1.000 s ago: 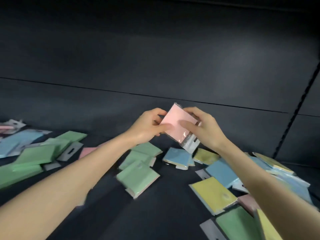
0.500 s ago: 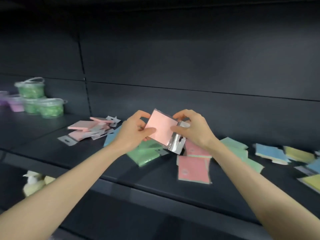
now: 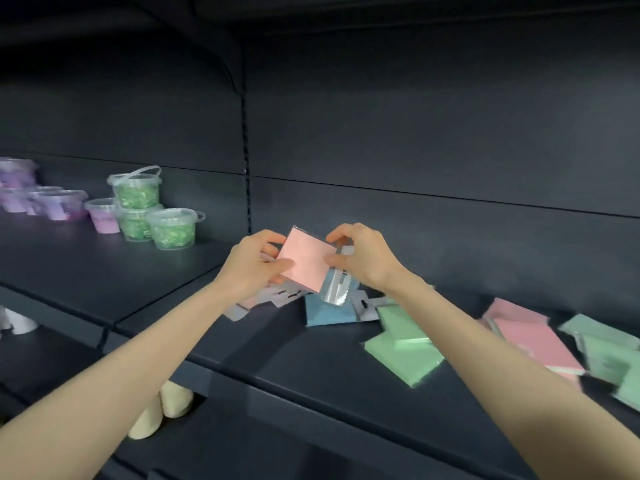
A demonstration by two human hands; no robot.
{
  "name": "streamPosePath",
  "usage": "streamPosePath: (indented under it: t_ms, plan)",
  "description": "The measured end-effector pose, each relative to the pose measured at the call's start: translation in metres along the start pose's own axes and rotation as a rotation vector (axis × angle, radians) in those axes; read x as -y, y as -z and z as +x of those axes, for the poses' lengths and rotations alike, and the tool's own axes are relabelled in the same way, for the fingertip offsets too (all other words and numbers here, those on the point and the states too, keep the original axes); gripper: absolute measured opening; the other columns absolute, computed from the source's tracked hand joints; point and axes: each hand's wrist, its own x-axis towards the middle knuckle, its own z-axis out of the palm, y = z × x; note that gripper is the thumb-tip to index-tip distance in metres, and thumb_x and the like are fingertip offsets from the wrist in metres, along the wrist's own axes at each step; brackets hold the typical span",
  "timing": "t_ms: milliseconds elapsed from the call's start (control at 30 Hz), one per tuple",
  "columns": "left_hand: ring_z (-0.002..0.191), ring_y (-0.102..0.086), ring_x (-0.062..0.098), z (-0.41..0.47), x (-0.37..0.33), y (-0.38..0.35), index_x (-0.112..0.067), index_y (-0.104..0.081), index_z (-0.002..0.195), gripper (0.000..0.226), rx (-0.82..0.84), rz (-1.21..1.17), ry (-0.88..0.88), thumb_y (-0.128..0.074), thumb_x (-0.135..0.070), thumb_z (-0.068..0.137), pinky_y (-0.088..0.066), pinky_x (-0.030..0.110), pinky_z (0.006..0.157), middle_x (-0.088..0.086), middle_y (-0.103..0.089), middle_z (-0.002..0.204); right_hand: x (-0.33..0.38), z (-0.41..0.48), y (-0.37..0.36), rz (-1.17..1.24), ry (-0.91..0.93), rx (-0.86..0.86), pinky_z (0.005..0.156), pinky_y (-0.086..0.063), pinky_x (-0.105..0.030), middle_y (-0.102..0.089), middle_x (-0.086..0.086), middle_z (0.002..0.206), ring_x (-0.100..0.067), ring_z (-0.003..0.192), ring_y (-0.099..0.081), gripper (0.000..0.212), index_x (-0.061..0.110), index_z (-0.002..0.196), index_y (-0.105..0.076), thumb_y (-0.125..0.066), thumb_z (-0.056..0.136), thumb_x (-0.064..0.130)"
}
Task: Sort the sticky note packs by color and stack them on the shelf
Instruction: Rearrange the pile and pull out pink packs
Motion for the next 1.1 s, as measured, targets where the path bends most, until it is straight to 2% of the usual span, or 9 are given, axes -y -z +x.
streamPosePath:
  t_ms: [167,267,333,467,567,633,700,900,1100]
  plan:
    - [0.055,-0.068,0.010,0.042,0.032,0.017,-0.015,-0.057,0.109,0.030,-0.052,0.058,0.024,-0.070,-0.009,0.083,-0.051,0.015,0.056,0.006,-0.066,0.094,-0.003,0.055,-0.034,-0.019,0.020,0.046,0.087,-0.042,-0.024,-0.055,-0.005,0.113,-0.018,0.105,-0.053,0.029,0.014,0.115,-0.060,-0.064,0.086,0.013]
    - [0.061,-0.070,0.017,0.068,0.048,0.022,-0.013,-0.061,0.098,0.021,-0.034,0.101,0.042,-0.071,-0.008,0.081,-0.057,0.030,0.072,0.006,-0.067,0.097,-0.011,0.085,-0.050,-0.018,0.004,0.094,0.083,-0.041,-0.021,-0.057,-0.005,0.114,-0.018,0.104,-0.054,0.030,0.012,0.116,-0.061,-0.062,0.085,0.007]
    - [0.063,-0.071,0.018,0.083,0.058,0.024,-0.011,-0.062,0.095,0.017,-0.019,0.138,0.051,-0.071,-0.010,0.081,-0.056,0.032,0.077,0.003,-0.068,0.098,-0.017,0.102,-0.060,-0.017,-0.006,0.122,0.080,-0.040,-0.019,-0.060,-0.005,0.113,-0.018,0.101,-0.057,0.031,0.010,0.115,-0.061,-0.062,0.085,0.005]
    - [0.066,-0.070,0.016,0.106,0.077,0.022,-0.009,-0.062,0.106,0.026,0.018,0.186,0.088,-0.072,-0.012,0.081,-0.055,0.021,0.065,0.002,-0.070,0.085,-0.031,0.126,-0.079,-0.035,-0.024,0.185,0.060,-0.037,-0.008,-0.061,-0.005,0.111,-0.003,0.068,-0.049,0.029,0.010,0.114,-0.062,-0.061,0.086,0.005]
    - [0.083,-0.065,0.015,0.116,0.090,0.023,-0.009,-0.066,0.103,0.028,0.092,0.309,0.122,-0.073,-0.023,0.080,-0.049,0.020,0.070,0.002,-0.070,0.086,-0.037,0.135,-0.088,-0.051,-0.038,0.231,0.051,-0.035,-0.003,-0.060,-0.004,0.105,-0.002,0.064,-0.045,0.025,0.011,0.112,-0.063,-0.063,0.087,0.011]
    - [0.094,-0.064,0.016,0.122,0.097,0.026,-0.014,-0.066,0.102,0.032,0.140,0.354,0.136,-0.075,-0.033,0.077,-0.050,0.027,0.085,-0.002,-0.068,0.090,-0.039,0.136,-0.091,-0.075,-0.065,0.268,0.059,-0.036,-0.005,-0.056,-0.002,0.098,-0.007,0.070,-0.048,0.025,0.011,0.111,-0.064,-0.064,0.087,0.016]
    - [0.098,-0.063,0.016,0.126,0.101,0.029,-0.018,-0.066,0.102,0.035,0.185,0.358,0.113,-0.076,-0.036,0.075,-0.049,0.033,0.094,-0.002,-0.067,0.099,-0.041,0.134,-0.091,-0.105,-0.103,0.291,0.075,-0.040,-0.018,-0.059,-0.002,0.099,-0.015,0.085,-0.054,0.024,0.012,0.110,-0.065,-0.064,0.087,0.020]
    - [0.119,-0.051,0.017,0.137,0.083,0.034,-0.018,-0.057,0.125,0.043,0.253,0.419,-0.143,-0.066,-0.035,0.086,-0.039,0.031,0.102,0.002,-0.058,0.127,-0.030,0.119,-0.063,-0.244,-0.181,0.198,0.092,-0.036,-0.025,-0.053,-0.006,0.130,-0.023,0.119,-0.049,0.035,0.015,0.122,-0.058,-0.060,0.091,0.029]
    - [0.134,-0.034,0.019,0.133,0.029,0.012,-0.025,-0.038,0.140,0.055,0.287,0.418,-0.455,-0.059,-0.036,0.090,-0.027,0.041,0.112,-0.004,-0.043,0.142,-0.019,0.072,-0.008,-0.347,-0.305,-0.024,0.104,-0.034,-0.032,-0.042,-0.006,0.140,-0.025,0.129,-0.040,0.045,0.016,0.132,-0.048,-0.061,0.090,0.028]
